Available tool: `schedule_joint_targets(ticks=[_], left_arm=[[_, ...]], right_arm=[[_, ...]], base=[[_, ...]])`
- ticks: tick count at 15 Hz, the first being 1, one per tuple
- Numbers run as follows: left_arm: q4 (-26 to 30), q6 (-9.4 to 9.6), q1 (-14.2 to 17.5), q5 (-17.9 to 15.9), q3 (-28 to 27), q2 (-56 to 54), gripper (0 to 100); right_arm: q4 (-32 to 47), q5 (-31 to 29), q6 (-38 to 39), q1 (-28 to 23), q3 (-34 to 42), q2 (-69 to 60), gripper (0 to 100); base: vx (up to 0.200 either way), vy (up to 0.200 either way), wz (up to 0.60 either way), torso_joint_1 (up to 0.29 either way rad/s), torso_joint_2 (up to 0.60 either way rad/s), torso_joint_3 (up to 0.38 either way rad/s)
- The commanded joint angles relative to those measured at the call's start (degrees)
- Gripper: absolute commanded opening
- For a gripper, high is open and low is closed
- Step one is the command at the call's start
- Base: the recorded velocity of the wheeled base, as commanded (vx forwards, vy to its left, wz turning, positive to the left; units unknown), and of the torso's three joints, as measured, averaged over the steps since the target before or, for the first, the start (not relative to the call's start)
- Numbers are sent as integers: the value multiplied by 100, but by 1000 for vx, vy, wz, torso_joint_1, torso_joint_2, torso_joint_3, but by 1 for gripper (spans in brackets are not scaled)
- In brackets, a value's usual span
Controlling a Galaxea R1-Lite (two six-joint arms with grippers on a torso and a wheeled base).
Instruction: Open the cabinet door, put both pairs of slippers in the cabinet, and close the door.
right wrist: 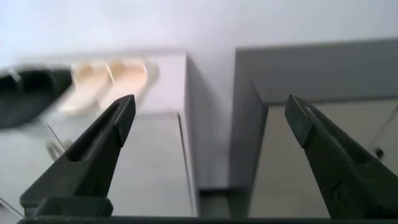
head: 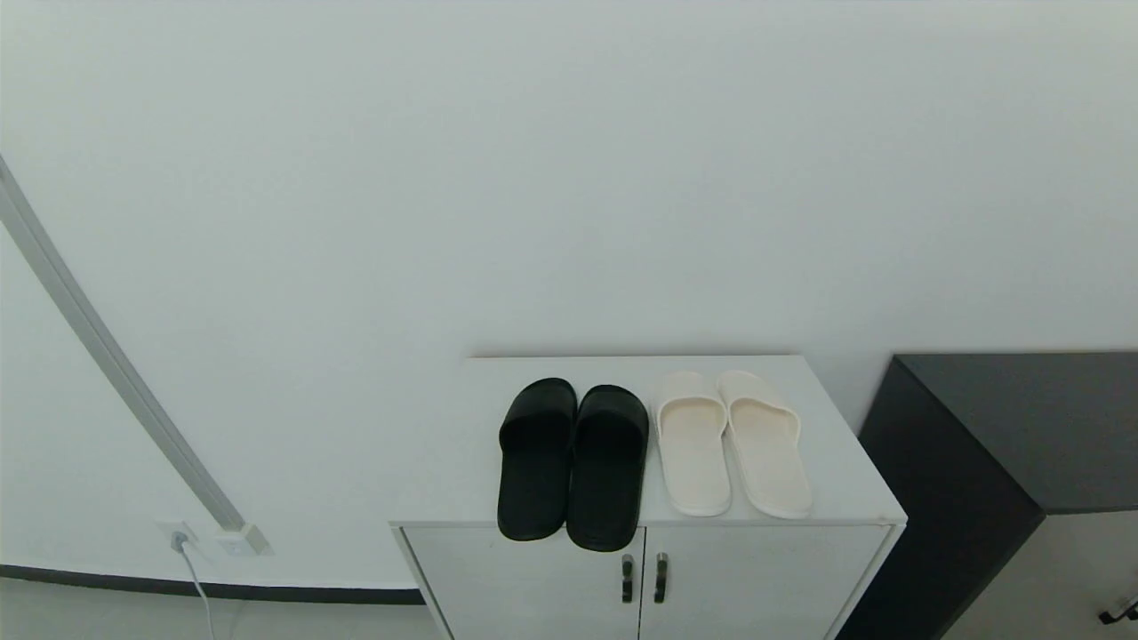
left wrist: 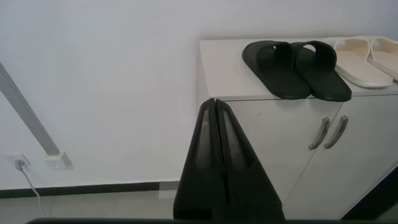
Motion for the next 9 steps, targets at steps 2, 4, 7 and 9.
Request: schedule_joint_targets(ticks=[2,4,7,9], left_arm=[[-1,-2,6,1,-6,7,0],[-1,-2,6,1,2,7,0],[-1,-2,6,1,2,7,0],[-1,-2,6,1,2,7,0]], right_arm=[[875,438,378,380,-1688,1469,100],[822,912,167,380,-1301,2093,100],[313,1457,184,538,-1275,3614,100],[-681,1413,263,986,-1328,4756,100]], base=[[0,0,0,0,0,0],[0,0,0,0,0,0],[0,0,0,0,0,0],[0,0,0,0,0,0]])
